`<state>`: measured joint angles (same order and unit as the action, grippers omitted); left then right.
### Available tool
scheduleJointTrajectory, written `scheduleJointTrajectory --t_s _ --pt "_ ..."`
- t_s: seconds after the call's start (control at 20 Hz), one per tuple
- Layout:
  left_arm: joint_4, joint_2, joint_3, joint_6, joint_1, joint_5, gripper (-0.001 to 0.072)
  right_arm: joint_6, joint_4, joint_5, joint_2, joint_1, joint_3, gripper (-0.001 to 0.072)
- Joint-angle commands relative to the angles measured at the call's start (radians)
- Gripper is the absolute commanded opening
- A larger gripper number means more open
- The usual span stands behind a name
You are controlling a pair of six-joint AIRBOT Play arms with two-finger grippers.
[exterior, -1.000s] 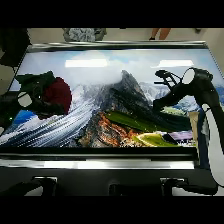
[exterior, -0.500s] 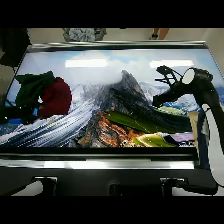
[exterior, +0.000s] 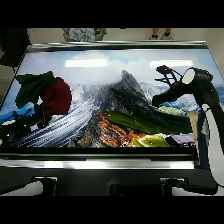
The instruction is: Fold the shirts.
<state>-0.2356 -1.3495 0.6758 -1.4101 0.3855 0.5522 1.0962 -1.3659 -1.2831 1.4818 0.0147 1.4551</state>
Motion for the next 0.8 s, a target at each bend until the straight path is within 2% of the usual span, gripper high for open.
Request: scheduleJointTrajectory --t_s 0.0,0.15,0.2,0.3,0.4,0.6,0.65,0.75 --pt "0.219 -0.138 0.121 0.137 -0.076 -0.073 0.0720 0.001 0.034 -0.008 0.000 0.001 0.000 0.0628" --pt "0.218 -0.269 0.276 0.135 -0.105 -0.069 0.0720 0.001 0.080 -0.032 0.000 0.001 0.000 0.0628" --pt "0.218 -0.297 0.307 0.135 -0.107 -0.059 0.0621 0.001 0.083 -0.043 0.000 0.001 0.000 0.0628" --pt "0.218 -0.328 0.347 0.135 -0.104 -0.004 0.0018 0.001 0.082 -0.064 0.000 0.001 0.000 0.0628" --pt "0.218 -0.315 0.383 0.160 -0.101 0.057 0.0026 0.000 0.079 -0.073 0.000 0.001 0.000 0.0628" --pt "0.217 -0.137 0.505 0.471 -0.111 0.292 0.0025 -0.012 -0.003 -0.076 -0.043 0.001 0.004 0.0628" --pt "0.216 -0.050 0.512 0.504 -0.127 0.338 0.0025 -0.011 -0.040 -0.076 -0.075 0.001 0.004 0.0628" --pt "0.133 0.132 0.511 0.505 -0.181 0.357 0.0025 -0.011 -0.103 -0.076 -0.163 0.001 0.004 0.0628"
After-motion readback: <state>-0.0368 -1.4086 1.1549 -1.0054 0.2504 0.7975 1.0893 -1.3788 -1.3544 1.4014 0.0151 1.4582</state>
